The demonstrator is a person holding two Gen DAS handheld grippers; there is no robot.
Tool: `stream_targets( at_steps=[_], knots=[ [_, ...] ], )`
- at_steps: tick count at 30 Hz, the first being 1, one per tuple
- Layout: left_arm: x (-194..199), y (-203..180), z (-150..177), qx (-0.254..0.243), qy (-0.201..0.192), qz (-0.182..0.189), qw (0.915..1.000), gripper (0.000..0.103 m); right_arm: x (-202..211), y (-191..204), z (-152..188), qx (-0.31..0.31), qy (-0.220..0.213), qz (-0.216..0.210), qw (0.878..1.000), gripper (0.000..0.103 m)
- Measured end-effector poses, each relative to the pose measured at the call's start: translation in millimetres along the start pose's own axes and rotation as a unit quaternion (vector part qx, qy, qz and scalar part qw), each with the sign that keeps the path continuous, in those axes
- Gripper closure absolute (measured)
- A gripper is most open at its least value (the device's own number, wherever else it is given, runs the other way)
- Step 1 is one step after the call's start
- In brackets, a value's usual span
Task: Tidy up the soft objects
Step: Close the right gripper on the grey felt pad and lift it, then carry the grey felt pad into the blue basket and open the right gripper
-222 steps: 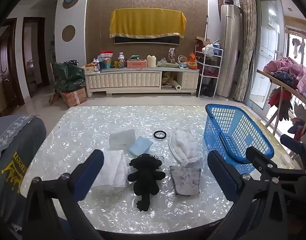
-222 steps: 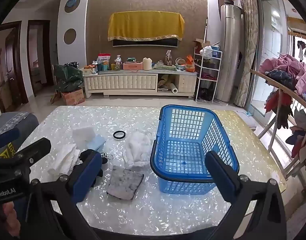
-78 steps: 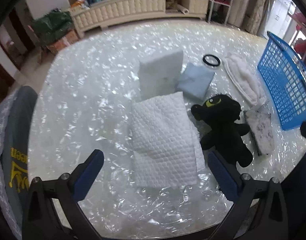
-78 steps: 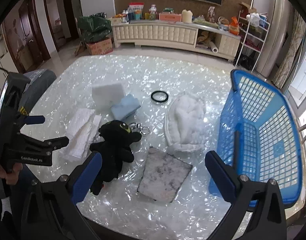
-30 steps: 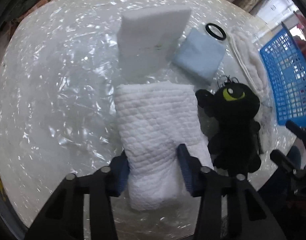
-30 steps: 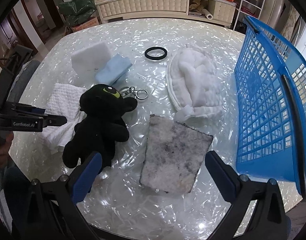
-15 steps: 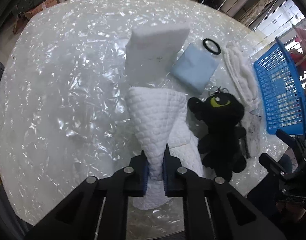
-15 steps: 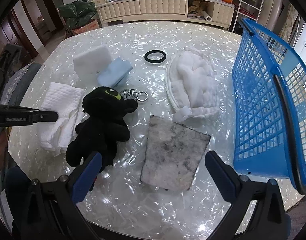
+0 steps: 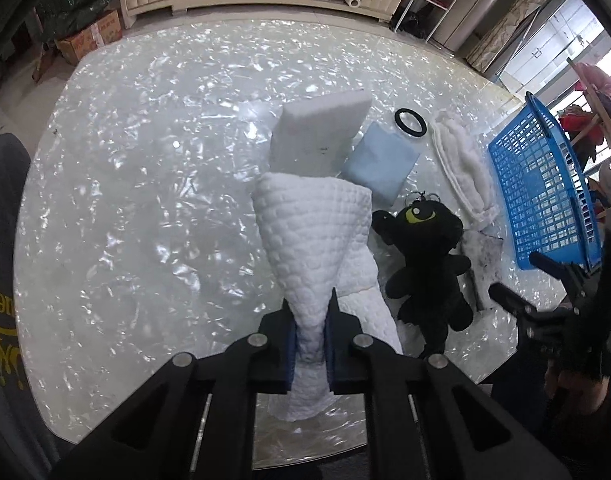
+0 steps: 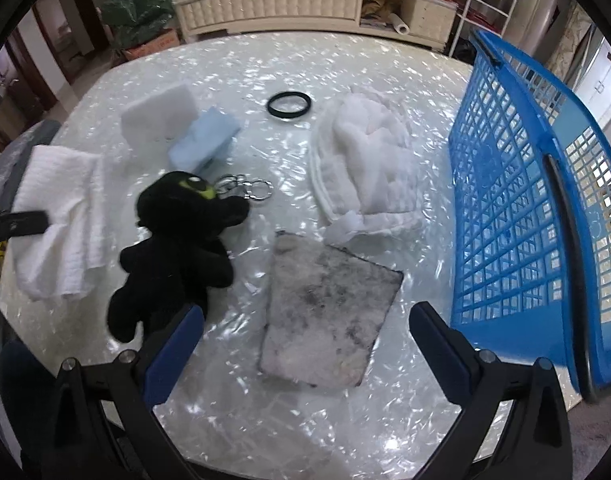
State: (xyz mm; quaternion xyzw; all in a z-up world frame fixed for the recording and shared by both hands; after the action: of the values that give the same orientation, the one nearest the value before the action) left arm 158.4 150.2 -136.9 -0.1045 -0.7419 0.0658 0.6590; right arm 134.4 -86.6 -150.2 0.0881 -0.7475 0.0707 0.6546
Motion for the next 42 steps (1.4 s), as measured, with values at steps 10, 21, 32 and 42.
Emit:
stream_targets(
  at_steps=[10, 21, 32, 42],
  knots=[
    [21.0, -6.5, 10.5, -0.025, -0.037, -0.006, 0.9990, 0.093, -39.3, -5.1, -13.4, -0.013, 0.048, 0.015, 0.999, 0.000],
    [38.8, -25.3, 5.1, -0.054, -0.064, -0.019, 0.9963, 0.093, -67.6, -16.3, -17.2, -0.035, 0.067, 0.006, 0.997, 0.010],
    [36.0, -49.9, -6.9, -0.082, -0.068, -0.014, 0.9942, 0.093, -56.2, -29.2, -5.2, -0.013, 0.047, -0.001, 0.999, 0.056],
    [33.9, -55.5, -7.6, -0.085, -0.069, -0.015, 0.9939, 0.093, -41.3, -3.7, 4.0, 0.014, 0.046, -0.042, 0.998, 0.090]
  ],
)
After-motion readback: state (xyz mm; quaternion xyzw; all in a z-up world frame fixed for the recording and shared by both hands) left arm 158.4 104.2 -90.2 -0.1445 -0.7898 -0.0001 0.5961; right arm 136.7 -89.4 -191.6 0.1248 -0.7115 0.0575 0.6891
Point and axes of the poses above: each gripper's, at about its wrist camera, not at the fingertips, and x roughly against the way its jaws point, y to its left, z to its underside, the point moved 3 cm from there along -x, roughly the way its jaws point, and after that the axes turned 9 degrees about y, right-handed, at the moved point
